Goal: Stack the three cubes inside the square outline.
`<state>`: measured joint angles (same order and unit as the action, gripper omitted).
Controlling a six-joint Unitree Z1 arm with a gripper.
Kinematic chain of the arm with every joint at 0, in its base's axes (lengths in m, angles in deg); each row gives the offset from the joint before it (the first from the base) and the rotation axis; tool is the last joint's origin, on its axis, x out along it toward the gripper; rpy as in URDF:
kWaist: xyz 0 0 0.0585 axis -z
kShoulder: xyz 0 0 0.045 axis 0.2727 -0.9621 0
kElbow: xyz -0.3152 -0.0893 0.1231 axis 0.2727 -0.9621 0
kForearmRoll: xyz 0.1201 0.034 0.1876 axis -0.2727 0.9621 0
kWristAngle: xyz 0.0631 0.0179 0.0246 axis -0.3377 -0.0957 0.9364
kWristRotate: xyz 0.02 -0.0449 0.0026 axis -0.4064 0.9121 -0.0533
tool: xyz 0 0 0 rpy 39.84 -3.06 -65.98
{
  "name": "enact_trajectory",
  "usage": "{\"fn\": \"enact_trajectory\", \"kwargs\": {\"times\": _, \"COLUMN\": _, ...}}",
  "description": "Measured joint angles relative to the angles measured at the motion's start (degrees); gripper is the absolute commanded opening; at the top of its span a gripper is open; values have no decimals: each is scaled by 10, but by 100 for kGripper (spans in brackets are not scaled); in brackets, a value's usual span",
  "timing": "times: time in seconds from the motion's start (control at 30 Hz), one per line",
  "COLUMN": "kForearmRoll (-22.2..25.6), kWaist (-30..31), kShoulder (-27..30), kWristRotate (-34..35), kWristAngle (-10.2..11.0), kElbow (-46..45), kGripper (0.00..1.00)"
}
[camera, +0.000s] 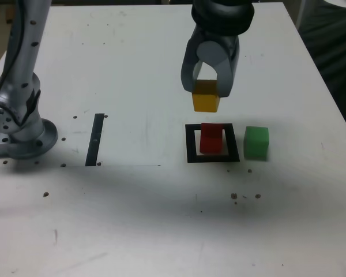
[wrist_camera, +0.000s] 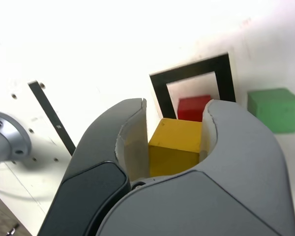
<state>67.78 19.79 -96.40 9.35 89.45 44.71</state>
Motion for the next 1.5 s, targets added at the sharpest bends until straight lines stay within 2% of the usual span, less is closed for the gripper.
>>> {"fn": "enact_trajectory", "kwargs": {"times": 0.23, "kForearmRoll": 0, "kWaist": 0, "kShoulder": -25, "kWristRotate": 42, "kWristAngle": -23, "kElbow": 7, "kGripper": 28}}
{"fn": "enact_trajectory", "kwargs": {"times": 0.8, "kForearmRoll": -1, "kWaist": -7, "kShoulder": -67, "kWristRotate": 58, "kWristAngle": -41, "kElbow": 13, "kGripper": 29}}
{"fn": "enact_trajectory", "kwargs": {"times": 0.87, "kForearmRoll": -2, "kWaist": -7, "kShoulder": -68, "kWristRotate": 58, "kWristAngle": -41, "kElbow": 13, "kGripper": 37}}
{"fn": "enact_trajectory", "kwargs": {"times": 1.03, "kForearmRoll": -3, "kWaist": -9, "kShoulder": -68, "kWristRotate": 58, "kWristAngle": -42, "kElbow": 10, "kGripper": 86}}
{"fn": "enact_trajectory", "kwargs": {"times": 1.1, "kForearmRoll": -3, "kWaist": -10, "kShoulder": -68, "kWristRotate": 58, "kWristAngle": -42, "kElbow": 7, "kGripper": 97}}
{"fn": "enact_trajectory", "kwargs": {"times": 1.17, "kForearmRoll": -4, "kWaist": -10, "kShoulder": -68, "kWristRotate": 58, "kWristAngle": -42, "kElbow": 4, "kGripper": 99}}
{"fn": "enact_trajectory", "kwargs": {"times": 1.5, "kForearmRoll": -5, "kWaist": -12, "kShoulder": -68, "kWristRotate": 58, "kWristAngle": -42, "kElbow": -3, "kGripper": 99}}
